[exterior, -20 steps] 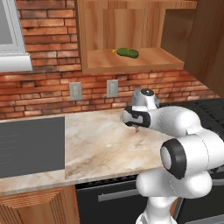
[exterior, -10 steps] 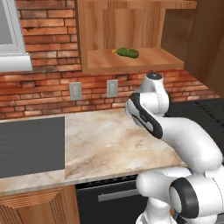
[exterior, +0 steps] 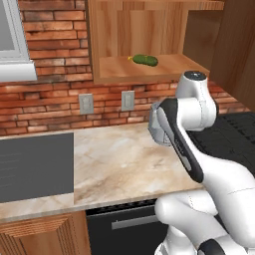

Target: Pick the cucumber, mushroom from the counter and place them in the cabinet. Then close the cabinet.

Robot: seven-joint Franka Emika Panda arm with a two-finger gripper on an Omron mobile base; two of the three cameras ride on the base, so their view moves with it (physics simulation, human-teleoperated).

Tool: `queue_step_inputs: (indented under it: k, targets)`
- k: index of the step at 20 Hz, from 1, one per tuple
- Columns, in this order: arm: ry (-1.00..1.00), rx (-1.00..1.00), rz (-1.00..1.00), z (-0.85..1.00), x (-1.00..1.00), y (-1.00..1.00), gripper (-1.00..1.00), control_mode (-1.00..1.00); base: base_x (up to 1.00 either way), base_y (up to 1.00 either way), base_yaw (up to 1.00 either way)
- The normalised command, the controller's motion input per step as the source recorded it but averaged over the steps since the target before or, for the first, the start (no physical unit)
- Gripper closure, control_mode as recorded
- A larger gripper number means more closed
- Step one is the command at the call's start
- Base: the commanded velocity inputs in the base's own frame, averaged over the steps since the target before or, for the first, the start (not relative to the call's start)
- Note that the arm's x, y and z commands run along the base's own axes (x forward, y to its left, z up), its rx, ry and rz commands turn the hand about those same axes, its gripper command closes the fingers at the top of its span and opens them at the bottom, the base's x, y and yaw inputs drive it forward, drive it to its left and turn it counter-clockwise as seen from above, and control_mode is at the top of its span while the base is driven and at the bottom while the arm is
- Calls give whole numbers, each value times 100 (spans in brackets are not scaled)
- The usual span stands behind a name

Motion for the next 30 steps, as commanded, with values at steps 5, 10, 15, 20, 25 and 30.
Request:
queue_step_inputs:
  k: [5, 10, 15, 20, 25, 30]
  targets:
    - [0, 0, 0, 77, -44, -5, 100, -100, 0, 0, 0]
    - [-1, 0, -6, 69, 0, -2, 100, -100, 0, 0, 0]
    - [0, 0, -6, 60, 0, -10, 100, -100, 0, 0, 0]
    - [0, 0, -5, 38, 29, -12, 100, -100, 0, 0, 0]
    - [-1, 0, -3, 5, 58, -12, 100, -100, 0, 0, 0]
    - [-14, 0, -3, -6, 57, -7, 100, -100, 0, 0, 0]
